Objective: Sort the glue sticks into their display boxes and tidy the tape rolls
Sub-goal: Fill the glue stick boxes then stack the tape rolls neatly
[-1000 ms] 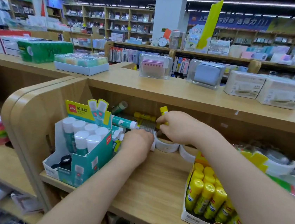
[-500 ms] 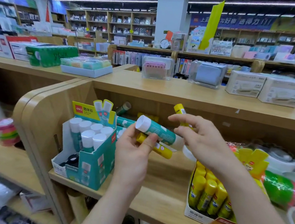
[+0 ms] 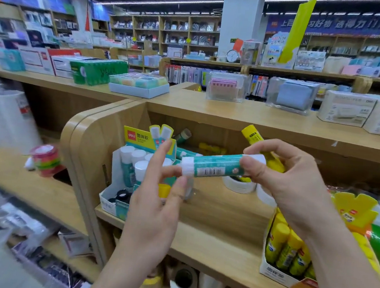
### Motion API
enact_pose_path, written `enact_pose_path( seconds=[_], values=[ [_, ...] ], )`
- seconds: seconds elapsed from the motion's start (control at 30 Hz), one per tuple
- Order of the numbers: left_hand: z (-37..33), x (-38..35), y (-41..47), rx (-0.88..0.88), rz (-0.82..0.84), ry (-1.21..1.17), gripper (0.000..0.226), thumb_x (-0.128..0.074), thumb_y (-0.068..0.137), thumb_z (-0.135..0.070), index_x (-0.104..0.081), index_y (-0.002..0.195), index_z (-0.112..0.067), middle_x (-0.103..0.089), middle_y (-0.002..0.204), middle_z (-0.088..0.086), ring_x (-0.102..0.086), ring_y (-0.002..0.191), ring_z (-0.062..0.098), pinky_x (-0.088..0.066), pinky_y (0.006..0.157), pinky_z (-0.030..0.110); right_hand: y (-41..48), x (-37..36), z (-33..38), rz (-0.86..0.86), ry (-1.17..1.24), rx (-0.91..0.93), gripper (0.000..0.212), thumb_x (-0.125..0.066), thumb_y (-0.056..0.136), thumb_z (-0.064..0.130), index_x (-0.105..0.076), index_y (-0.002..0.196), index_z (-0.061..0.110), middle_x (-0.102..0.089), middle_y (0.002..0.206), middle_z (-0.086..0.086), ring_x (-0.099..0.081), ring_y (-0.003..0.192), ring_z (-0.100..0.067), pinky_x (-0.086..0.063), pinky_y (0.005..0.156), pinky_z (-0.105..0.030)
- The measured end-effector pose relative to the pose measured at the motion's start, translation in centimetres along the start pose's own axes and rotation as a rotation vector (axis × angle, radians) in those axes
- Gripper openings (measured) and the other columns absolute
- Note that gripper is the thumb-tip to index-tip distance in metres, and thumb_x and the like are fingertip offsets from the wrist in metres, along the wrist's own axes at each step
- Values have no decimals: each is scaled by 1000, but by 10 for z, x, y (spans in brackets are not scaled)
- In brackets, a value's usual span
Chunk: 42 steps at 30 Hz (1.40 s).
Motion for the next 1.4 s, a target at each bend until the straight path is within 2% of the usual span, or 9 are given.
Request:
enact_pose_path(
  seconds=[0.17, 0.3, 0.37, 0.6, 0.7, 0.77, 0.97, 1.13, 1.4],
  values=[
    [-13, 21, -8, -100, -21, 255, 31, -60, 74, -54, -59, 104, -51, -62, 100, -30, -57, 91, -8, -43, 67, 6, -1, -26, 24, 132, -18, 157, 22, -78, 71, 30, -74, 92, 22, -64, 68, 18, -58, 66, -2, -47, 59, -14],
    [-2, 34, -18, -54, -153, 291, 22, -70, 73, -43, -65, 94, -41, -64, 91, -28, -56, 76, -8, -40, 64, 5, 0, -51, 27, 146, 110, 163, 26, -79, 71, 37, -73, 95, 28, -72, 89, 3, -66, 85, -17, -57, 78, -45],
    [3, 43, -17, -57, -178, 336, 26, -69, 73, -45, -66, 98, -38, -66, 89, -26, -58, 81, -7, -44, 65, 7, 2, -66, 29, 178, 81, 188, 22, -81, 74, 33, -72, 94, 29, -71, 89, 0, -65, 85, -26, -56, 76, -51],
    [27, 90, 12, -83, -152, 394, 30, -64, 82, -39, -64, 112, -38, -64, 98, -27, -57, 91, -10, -46, 67, 6, 27, -113, 47, 164, -32, 304, 12, -79, 78, 23, -68, 84, 25, -65, 69, 2, -55, 59, -19, -53, 54, -34],
    [66, 107, 22, -66, -37, 637, 26, -69, 85, -24, -68, 110, -30, -65, 100, -21, -56, 86, -5, -46, 73, 9, 38, -143, 41, 156, -164, 317, 12, -79, 78, 24, -68, 83, 26, -66, 73, -4, -59, 68, -26, -53, 61, -41],
    [92, 112, 22, -64, 38, 709, 23, -72, 82, -21, -70, 105, -27, -66, 99, -19, -57, 86, -2, -49, 75, 14, 41, -163, 32, 193, -292, 294, 11, -77, 79, 28, -68, 85, 28, -66, 75, 5, -59, 71, -15, -51, 64, -34],
    [120, 116, 23, -148, 178, 650, 20, -63, 89, -31, -70, 107, -28, -67, 102, -19, -60, 91, -2, -44, 79, 9, 36, -201, 7, 276, -717, 228, 9, -72, 82, 36, -68, 88, 31, -64, 79, 7, -49, 68, -6, -40, 60, -20],
    [122, 124, 34, -147, 178, 495, 42, -57, 93, -22, -54, 134, -31, -60, 121, -21, -52, 110, -5, -46, 86, 12, 38, -212, 4, 280, -901, 209, 8, -68, 83, 40, -64, 87, 35, -65, 88, 10, -48, 90, -13, -40, 82, -39],
    [95, 120, 51, -318, 247, 404, 64, -53, 94, -9, -33, 146, -41, -54, 124, -25, -53, 110, -5, -51, 83, 19, 45, -216, 7, 282, -936, 184, 3, -70, 84, 33, -73, 86, 32, -61, 91, 7, -46, 95, -16, -43, 85, -45]
  ],
)
Point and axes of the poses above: each hand's wrist, its own y-axis towards the middle knuckle, its own x-axis out of the back of the hand, z = x × y, the point moved 6 cm from there along y, towards the middle knuckle
